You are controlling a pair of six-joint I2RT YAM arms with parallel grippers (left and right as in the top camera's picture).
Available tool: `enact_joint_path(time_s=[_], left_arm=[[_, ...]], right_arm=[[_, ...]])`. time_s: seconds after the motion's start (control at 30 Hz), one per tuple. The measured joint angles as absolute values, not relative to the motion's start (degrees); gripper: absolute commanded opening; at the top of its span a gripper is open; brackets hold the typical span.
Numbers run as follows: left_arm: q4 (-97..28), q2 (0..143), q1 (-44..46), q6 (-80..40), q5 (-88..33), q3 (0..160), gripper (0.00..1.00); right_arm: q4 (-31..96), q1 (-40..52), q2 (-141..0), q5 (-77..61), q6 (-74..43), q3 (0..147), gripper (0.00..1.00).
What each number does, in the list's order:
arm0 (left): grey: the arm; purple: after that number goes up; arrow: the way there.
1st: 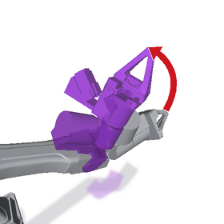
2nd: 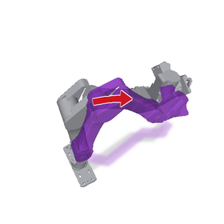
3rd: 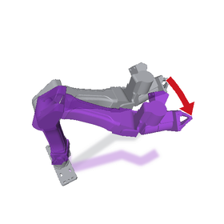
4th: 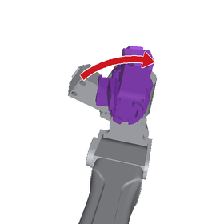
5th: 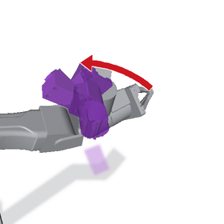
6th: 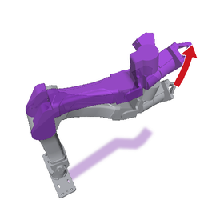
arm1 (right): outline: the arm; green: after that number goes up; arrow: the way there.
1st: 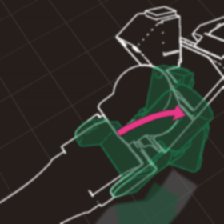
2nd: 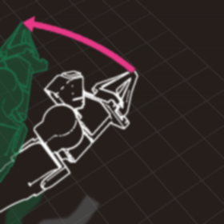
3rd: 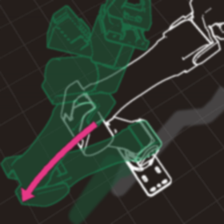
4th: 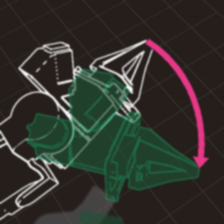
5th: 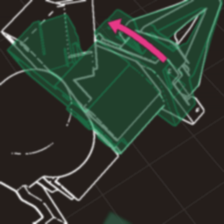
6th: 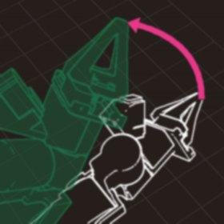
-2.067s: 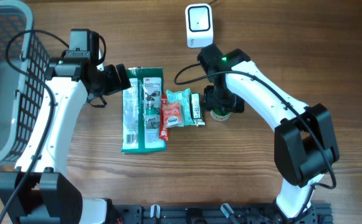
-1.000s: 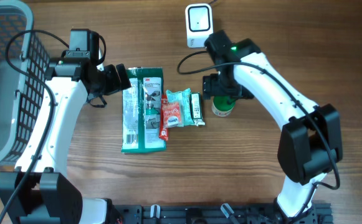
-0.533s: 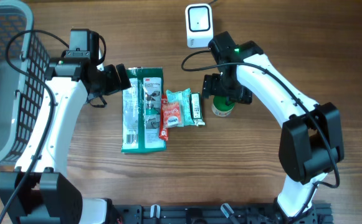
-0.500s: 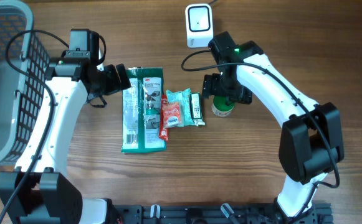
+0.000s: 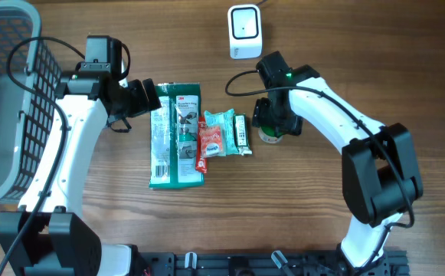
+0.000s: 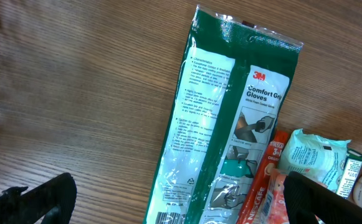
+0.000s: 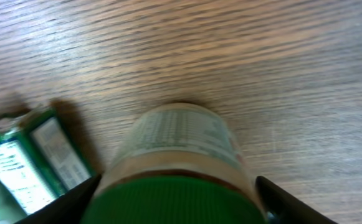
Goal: Scan the item barcode
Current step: 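Close right gripper around the green-capped jar and lift it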
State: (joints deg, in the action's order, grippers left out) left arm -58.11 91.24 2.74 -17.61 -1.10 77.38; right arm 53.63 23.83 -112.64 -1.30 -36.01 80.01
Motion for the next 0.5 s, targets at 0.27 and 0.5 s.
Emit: enact_joint_path(time_s=[0.27, 0.5], left_arm=[[-58.11, 91.24, 2.74, -17.61, -1.1, 77.38, 1.0], [-58.11, 91.24, 2.74, -17.61, -1.1, 77.38, 1.0]], right_arm=[[53.32, 23.83, -112.64, -1.28, -36.64, 79.33, 0.82], [50.24, 24.08, -112.68, -1.28, -38.24, 76.14, 0.63]])
